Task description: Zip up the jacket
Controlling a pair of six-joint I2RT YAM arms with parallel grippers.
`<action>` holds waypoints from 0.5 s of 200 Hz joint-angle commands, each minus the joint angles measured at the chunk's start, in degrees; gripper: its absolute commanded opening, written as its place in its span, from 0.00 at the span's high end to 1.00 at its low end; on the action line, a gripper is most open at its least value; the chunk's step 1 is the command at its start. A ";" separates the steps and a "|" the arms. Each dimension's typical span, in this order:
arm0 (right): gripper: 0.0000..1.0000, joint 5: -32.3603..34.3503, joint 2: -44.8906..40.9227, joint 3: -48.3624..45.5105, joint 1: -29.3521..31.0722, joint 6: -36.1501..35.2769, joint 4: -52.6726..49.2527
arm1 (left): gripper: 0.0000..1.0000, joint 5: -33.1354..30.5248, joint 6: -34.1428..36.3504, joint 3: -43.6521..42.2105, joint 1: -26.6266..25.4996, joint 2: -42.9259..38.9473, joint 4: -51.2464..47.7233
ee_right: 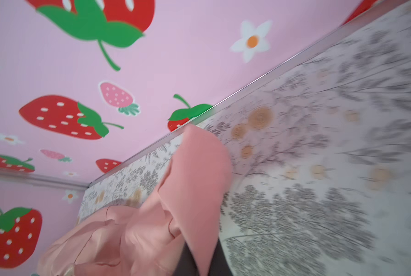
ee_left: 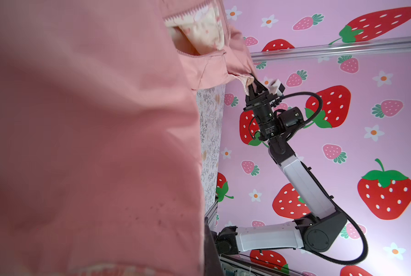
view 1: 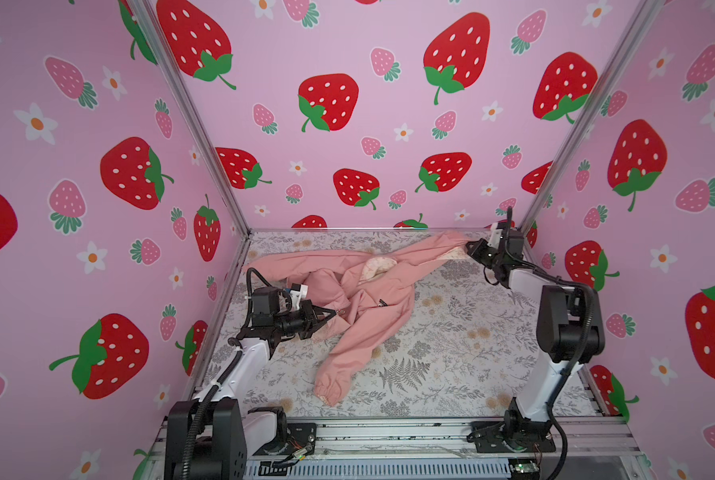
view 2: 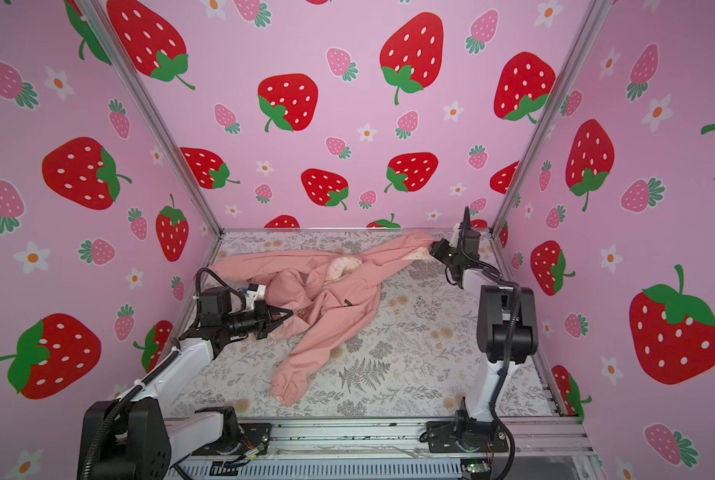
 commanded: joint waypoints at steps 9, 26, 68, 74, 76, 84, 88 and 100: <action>1.00 5.84 -4.50 -2.65 -4.91 -4.22 -9.81 | 1.00 3.82 4.78 6.77 0.29 -0.91 -5.96; 1.00 10.54 -5.63 -0.62 -6.13 -7.07 -15.99 | 1.00 4.45 7.56 8.81 0.28 -1.65 -10.92; 1.00 16.64 -2.01 3.72 -6.59 -10.38 -22.93 | 1.00 3.72 15.55 11.20 0.31 -0.64 -22.85; 1.00 16.45 -1.30 4.02 -6.60 -10.52 -23.52 | 1.00 3.60 15.46 10.98 0.26 -0.34 -22.83; 1.00 16.35 -1.04 4.11 -6.60 -10.55 -23.74 | 1.00 3.50 15.36 10.85 0.26 -0.36 -22.82; 0.90 15.40 -0.41 4.20 -6.60 -10.50 -24.29 | 1.00 2.97 14.98 10.69 0.23 -0.07 -22.84; 0.82 14.59 -0.46 3.87 -6.60 -10.49 -24.35 | 1.00 2.73 14.97 10.70 0.27 0.14 -23.01; 0.55 12.97 -1.97 1.50 -6.60 -9.82 -23.01 | 1.00 1.69 14.91 10.54 0.27 0.59 -23.31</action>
